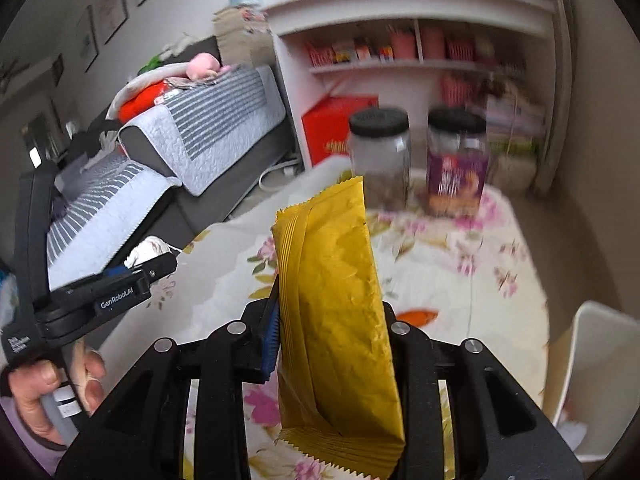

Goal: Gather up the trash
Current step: 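Lift the small paper and the yellow snack bag with both tools, then carry the yellow bag and paper over the wastebasket while opening both tools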

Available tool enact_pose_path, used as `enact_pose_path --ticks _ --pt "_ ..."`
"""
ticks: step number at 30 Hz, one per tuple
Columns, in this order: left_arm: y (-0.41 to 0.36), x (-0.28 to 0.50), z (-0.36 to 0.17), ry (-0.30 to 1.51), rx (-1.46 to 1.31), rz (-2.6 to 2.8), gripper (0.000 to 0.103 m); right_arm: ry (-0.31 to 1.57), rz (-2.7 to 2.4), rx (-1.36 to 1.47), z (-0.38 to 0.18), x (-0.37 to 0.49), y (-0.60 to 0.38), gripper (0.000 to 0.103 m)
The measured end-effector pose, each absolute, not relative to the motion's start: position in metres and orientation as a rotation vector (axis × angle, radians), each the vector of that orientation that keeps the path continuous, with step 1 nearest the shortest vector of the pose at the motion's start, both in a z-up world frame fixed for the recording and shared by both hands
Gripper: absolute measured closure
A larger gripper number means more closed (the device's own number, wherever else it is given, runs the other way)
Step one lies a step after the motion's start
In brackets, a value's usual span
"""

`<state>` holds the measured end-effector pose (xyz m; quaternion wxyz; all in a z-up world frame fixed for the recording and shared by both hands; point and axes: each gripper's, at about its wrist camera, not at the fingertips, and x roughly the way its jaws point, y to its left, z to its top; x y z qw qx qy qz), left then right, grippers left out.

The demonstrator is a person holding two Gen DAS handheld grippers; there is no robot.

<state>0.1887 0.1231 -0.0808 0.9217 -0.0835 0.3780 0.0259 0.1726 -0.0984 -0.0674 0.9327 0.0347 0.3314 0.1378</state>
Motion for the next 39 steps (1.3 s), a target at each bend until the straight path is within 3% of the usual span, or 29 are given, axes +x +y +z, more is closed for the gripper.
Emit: enact_pose_path --ticks 11,39 --pt "0.086 0.174 -0.055 0.629 -0.064 0.081 0.061 0.608 0.324 0.111 -0.052 0.161 -0.104 0.073" --pt "-0.004 0.169 -0.043 0.641 -0.004 -0.071 0.061 0.545 -0.006 0.050 -0.039 0.133 -0.182 0.071"
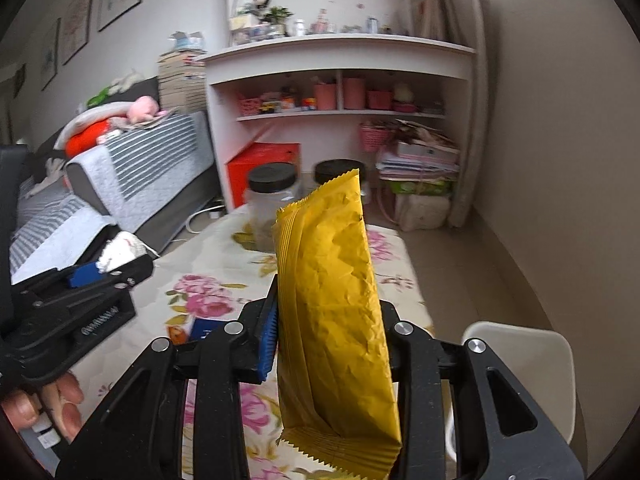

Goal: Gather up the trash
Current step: 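Carry the yellow bag and paper over the wastebasket while opening both tools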

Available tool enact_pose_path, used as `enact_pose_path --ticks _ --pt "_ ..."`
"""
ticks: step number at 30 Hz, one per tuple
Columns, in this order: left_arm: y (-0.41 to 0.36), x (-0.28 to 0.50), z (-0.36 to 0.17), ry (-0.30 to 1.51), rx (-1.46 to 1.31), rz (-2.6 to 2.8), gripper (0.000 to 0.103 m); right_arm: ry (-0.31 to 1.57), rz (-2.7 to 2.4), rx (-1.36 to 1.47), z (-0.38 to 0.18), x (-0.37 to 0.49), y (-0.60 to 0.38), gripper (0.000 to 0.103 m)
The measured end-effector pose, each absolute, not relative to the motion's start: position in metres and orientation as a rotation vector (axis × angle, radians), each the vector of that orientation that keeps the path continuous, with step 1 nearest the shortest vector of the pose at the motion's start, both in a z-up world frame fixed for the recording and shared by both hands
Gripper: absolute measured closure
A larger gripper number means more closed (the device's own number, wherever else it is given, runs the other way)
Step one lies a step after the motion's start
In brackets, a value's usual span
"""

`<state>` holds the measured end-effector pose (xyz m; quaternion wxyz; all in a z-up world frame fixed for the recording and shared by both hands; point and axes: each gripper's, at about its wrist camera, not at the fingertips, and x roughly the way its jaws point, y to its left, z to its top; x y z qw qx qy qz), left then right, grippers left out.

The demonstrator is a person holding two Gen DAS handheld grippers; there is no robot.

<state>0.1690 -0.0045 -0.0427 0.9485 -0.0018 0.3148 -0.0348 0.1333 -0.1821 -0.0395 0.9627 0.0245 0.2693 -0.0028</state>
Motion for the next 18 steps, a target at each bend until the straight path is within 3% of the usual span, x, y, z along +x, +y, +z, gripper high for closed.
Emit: enact_pose_path --ticks 18 --pt "-0.124 0.170 -0.043 0.680 0.046 -0.264 0.061 0.583 -0.330 0.234 -0.051 0.109 -0.310 0.069"
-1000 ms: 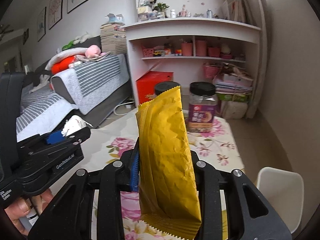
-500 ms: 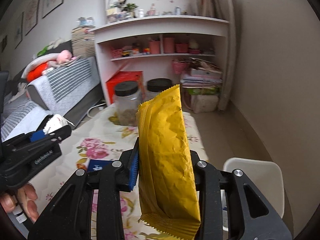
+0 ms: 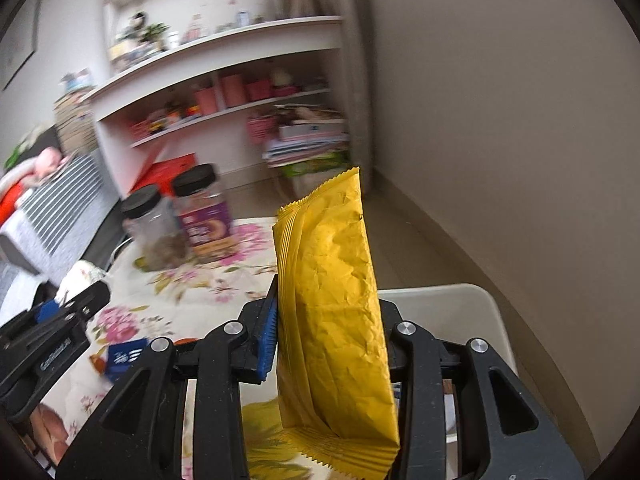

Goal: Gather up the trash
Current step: 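Carry the yellow bag and paper over the wastebasket while opening both tools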

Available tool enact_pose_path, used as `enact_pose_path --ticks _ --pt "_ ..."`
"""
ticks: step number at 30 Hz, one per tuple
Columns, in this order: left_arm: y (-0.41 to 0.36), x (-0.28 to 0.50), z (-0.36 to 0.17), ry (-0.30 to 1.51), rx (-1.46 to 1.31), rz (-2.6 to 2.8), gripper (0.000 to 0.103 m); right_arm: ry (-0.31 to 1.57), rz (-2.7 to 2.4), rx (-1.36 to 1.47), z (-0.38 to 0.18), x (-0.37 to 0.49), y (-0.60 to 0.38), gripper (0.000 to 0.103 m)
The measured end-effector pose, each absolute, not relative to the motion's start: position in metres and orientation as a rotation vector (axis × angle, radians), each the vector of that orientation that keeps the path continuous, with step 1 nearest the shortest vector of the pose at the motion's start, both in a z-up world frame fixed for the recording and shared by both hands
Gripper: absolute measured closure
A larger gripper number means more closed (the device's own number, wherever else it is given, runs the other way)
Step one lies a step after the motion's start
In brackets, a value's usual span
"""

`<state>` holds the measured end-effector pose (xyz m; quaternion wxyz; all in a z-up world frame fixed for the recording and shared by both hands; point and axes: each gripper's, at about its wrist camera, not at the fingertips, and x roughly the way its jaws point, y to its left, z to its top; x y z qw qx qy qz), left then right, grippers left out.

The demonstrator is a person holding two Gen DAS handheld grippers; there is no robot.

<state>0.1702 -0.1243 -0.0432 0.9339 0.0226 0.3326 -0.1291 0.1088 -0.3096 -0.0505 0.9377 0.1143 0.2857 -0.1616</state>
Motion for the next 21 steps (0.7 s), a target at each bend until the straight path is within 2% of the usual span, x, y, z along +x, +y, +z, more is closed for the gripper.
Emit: enact_pose_path --ticks 5,10,15,21 --pt "-0.158 0.169 -0.048 0.693 0.073 -0.320 0.061 0.615 -0.490 0.254 -0.061 0.095 -0.349 0.066" --pt "-0.195 0.167 -0.056 0.721 0.089 -0.377 0.061 0.617 -0.612 0.307 -0.066 0.079 -0.383 0.038" --pt "-0.232 0.165 -0.064 0.749 0.107 -0.438 0.061 0.585 -0.700 0.333 -0.064 0.065 -0.400 0.019" --pt "-0.266 0.160 -0.072 0.787 0.113 -0.490 0.061 0.524 -0.811 0.356 -0.056 0.039 -0.414 0.013"
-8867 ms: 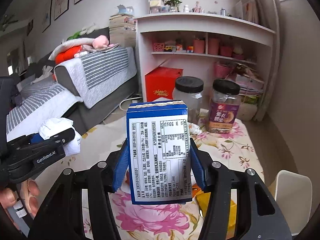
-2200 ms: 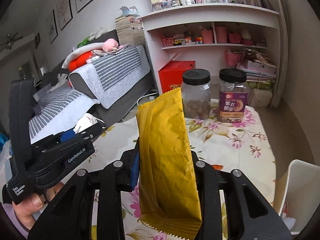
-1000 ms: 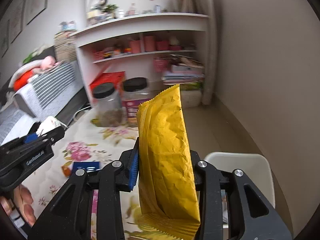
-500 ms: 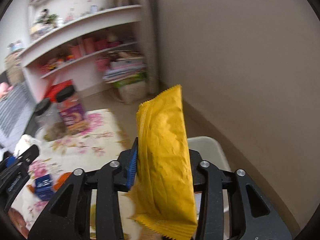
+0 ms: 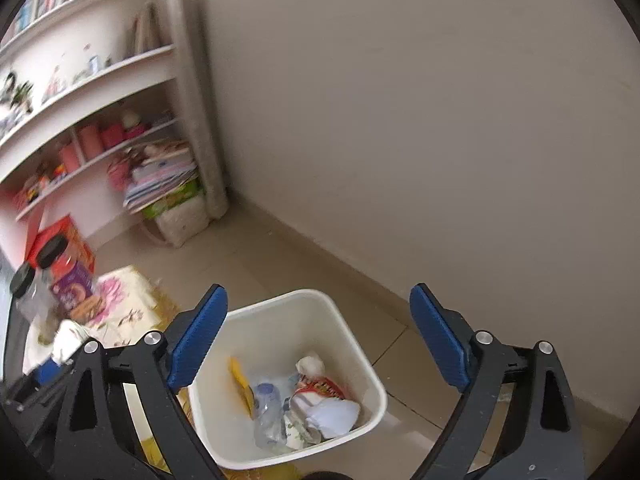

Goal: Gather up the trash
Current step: 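Carry the yellow bag and paper over the wastebasket while opening both tools, then grasp the long orange peel with the left tool while the right tool grasps the small orange peel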

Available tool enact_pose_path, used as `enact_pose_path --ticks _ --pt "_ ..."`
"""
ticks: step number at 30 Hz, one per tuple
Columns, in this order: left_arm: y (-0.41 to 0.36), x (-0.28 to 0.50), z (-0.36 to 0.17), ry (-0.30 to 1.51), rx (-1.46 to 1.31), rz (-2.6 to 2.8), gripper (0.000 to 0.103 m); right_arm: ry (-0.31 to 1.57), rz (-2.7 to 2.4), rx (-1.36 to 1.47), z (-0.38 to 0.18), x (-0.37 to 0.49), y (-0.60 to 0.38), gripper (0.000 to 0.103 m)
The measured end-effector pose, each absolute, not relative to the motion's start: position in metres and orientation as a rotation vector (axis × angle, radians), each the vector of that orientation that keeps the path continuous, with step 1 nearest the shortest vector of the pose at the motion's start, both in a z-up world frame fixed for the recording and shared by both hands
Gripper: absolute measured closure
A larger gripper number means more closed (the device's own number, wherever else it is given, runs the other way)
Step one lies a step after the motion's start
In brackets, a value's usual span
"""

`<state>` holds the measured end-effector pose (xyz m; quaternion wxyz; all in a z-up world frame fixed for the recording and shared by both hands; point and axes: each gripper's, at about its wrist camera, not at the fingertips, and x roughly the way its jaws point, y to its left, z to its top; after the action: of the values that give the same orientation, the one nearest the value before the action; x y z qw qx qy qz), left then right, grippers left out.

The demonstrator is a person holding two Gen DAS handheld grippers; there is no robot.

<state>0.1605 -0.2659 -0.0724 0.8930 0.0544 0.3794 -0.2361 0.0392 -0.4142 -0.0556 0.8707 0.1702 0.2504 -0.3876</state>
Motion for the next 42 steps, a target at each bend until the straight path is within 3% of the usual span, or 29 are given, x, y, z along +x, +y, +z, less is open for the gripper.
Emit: enact_pose_path --ticks 4,6,17,34,37,40,42 --pt "-0.290 0.160 -0.077 0.839 0.102 -0.561 0.054 0.495 -0.854 0.400 -0.053 0.024 -0.427 0.012" --pt "-0.297 0.160 -0.081 0.872 0.093 -0.581 0.041 0.491 -0.859 0.414 -0.052 0.018 -0.430 0.011" --pt "-0.272 0.171 -0.098 0.915 0.140 -0.543 0.024 0.580 -0.737 0.358 -0.056 0.045 -0.404 0.007" --pt "-0.167 0.277 -0.166 1.162 0.558 -0.424 0.021 0.784 -0.486 0.227 -0.079 0.107 -0.338 0.007" --pt "-0.157 0.287 -0.187 1.211 0.635 -0.432 0.024 0.808 -0.459 0.202 -0.083 0.117 -0.328 0.007" --pt "-0.150 0.292 -0.202 1.239 0.670 -0.452 0.041 0.826 -0.433 0.175 -0.085 0.127 -0.315 0.007" --pt "-0.142 0.295 -0.210 1.278 0.642 -0.468 0.063 0.834 -0.416 0.158 -0.087 0.134 -0.307 0.007"
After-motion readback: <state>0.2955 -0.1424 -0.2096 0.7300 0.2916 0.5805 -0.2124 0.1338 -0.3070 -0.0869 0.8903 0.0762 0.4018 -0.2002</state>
